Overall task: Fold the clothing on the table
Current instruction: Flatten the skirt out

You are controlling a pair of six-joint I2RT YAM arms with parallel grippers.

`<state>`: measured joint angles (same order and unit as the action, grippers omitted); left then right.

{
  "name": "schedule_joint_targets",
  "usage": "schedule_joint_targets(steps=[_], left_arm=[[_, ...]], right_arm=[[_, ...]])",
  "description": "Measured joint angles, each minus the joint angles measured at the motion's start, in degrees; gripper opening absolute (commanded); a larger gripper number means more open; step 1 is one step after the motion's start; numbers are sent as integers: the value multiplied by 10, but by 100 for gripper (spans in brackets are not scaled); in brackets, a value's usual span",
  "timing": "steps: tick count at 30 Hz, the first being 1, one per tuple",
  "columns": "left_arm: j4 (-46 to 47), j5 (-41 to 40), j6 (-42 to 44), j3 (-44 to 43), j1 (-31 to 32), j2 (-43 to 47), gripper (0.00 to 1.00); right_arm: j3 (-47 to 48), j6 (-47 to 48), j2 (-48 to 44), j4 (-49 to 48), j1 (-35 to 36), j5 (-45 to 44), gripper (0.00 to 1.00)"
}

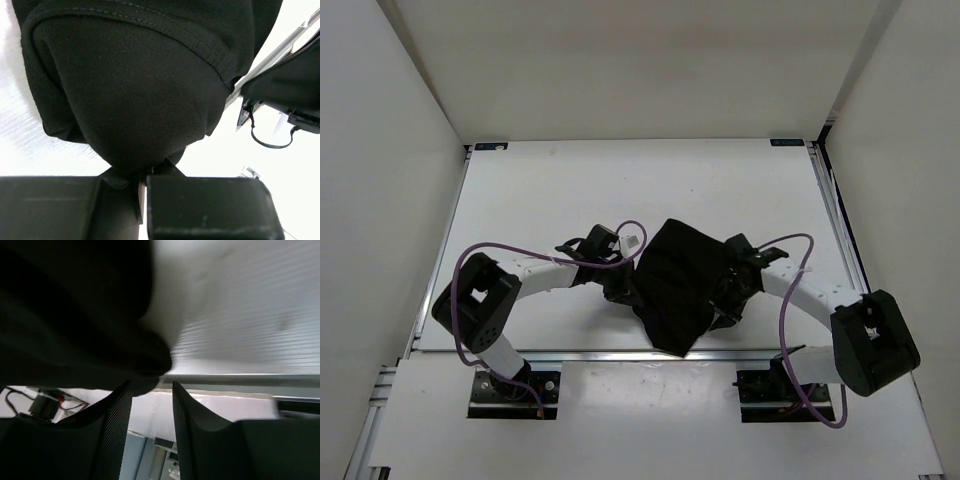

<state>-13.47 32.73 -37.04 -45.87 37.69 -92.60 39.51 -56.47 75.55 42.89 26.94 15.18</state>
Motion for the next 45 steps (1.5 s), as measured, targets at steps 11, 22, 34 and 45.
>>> schedule_joint_targets(steps=[11,22,34,45], left_arm=[[0,0,13,0,-10,-6,0],[0,3,25,0,-24,-6,0],[-3,43,50,0,-41,-6,29],[-185,26,179,-14,-18,10,62]], right_arm=[[-69,-221,-10,-86,133,-16,44],[-75,-323,-31,-100,165,-65,13],[-54,-296,-76,-46,122,-106,0],[-83,-134,-203,35,-89,-113,0]])
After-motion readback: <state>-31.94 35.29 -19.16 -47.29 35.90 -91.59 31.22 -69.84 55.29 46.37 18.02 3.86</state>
